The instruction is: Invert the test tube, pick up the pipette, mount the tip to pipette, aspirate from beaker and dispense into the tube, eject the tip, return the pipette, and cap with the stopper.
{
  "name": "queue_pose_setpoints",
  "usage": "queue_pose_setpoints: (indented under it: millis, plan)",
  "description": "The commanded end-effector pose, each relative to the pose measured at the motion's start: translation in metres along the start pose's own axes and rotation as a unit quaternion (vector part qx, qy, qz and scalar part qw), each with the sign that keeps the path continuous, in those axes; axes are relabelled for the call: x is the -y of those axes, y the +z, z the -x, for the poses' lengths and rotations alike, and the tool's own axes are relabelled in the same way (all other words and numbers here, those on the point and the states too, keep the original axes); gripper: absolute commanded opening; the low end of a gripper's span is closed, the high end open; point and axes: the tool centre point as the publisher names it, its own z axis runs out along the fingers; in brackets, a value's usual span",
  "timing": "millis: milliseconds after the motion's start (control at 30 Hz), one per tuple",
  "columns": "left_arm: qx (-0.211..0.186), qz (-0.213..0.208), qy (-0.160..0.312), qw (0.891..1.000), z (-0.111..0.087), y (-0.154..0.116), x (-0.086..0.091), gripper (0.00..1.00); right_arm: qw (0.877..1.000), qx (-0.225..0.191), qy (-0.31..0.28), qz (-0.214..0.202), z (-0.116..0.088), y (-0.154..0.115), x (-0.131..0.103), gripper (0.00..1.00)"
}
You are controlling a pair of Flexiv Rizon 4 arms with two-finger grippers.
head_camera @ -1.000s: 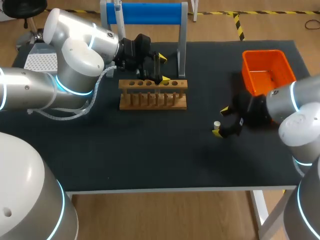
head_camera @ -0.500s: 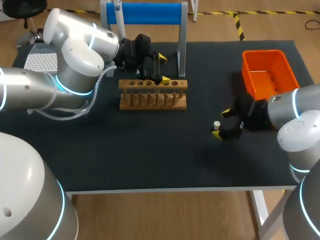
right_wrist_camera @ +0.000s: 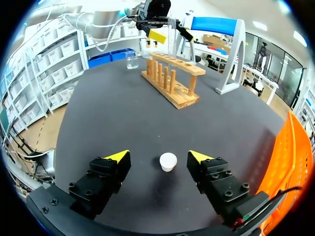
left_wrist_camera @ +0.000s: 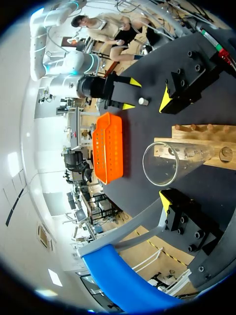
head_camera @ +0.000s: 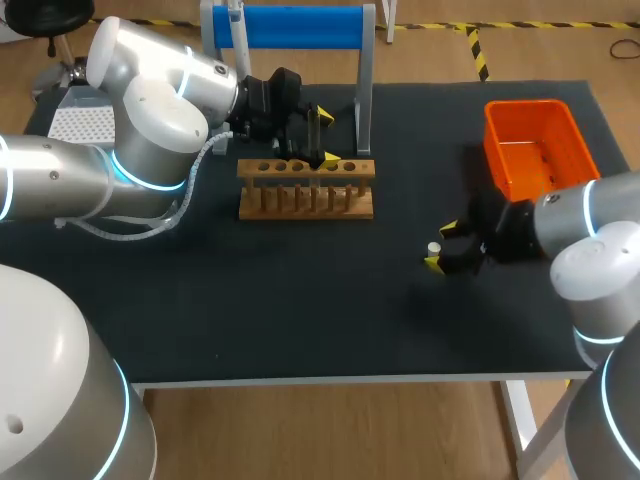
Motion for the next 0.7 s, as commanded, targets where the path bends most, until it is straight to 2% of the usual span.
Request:
queue_pose_setpoints:
  millis: [33, 100, 300, 367, 500, 533, 600, 700]
  plan:
    - [-0.001, -0.001, 0.001, 1.000, 0.001, 0.000, -0.001, 1.00, 1.000, 0.002, 0.001, -0.001, 0.001, 0.005, 0.001, 0.76]
    - [-0.001, -0.001, 0.001, 1.000, 0.001, 0.000, -0.001, 1.00, 1.000, 0.002, 0.001, -0.002, 0.002, 0.007, 0.002, 0.79]
    - [-0.001, -0.001, 0.001, 1.000, 0.001, 0.000, -0.001, 1.00, 1.000, 0.002, 0.001, -0.006, 0.003, 0.011, 0.002, 0.75]
    - [-0.001, -0.001, 0.001, 1.000, 0.001, 0.000, -0.001, 1.00, 1.000, 0.002, 0.001, -0.007, 0.003, 0.013, 0.002, 0.70]
    - [-0.001, -0.001, 0.001, 1.000, 0.001, 0.000, -0.001, 1.00, 1.000, 0.003, 0.001, -0.009, 0.004, 0.015, 0.003, 0.68]
    - [-0.001, -0.001, 0.001, 1.000, 0.001, 0.000, -0.001, 1.00, 1.000, 0.003, 0.001, -0.009, 0.005, 0.015, 0.003, 0.65]
    - [-0.001, -0.001, 0.001, 1.000, 0.001, 0.000, -0.001, 1.00, 1.000, 0.003, 0.002, -0.009, 0.005, 0.016, 0.003, 0.49]
    - [-0.001, -0.001, 0.001, 1.000, 0.001, 0.000, -0.001, 1.00, 1.000, 0.003, 0.003, -0.010, 0.005, 0.016, 0.004, 0.48]
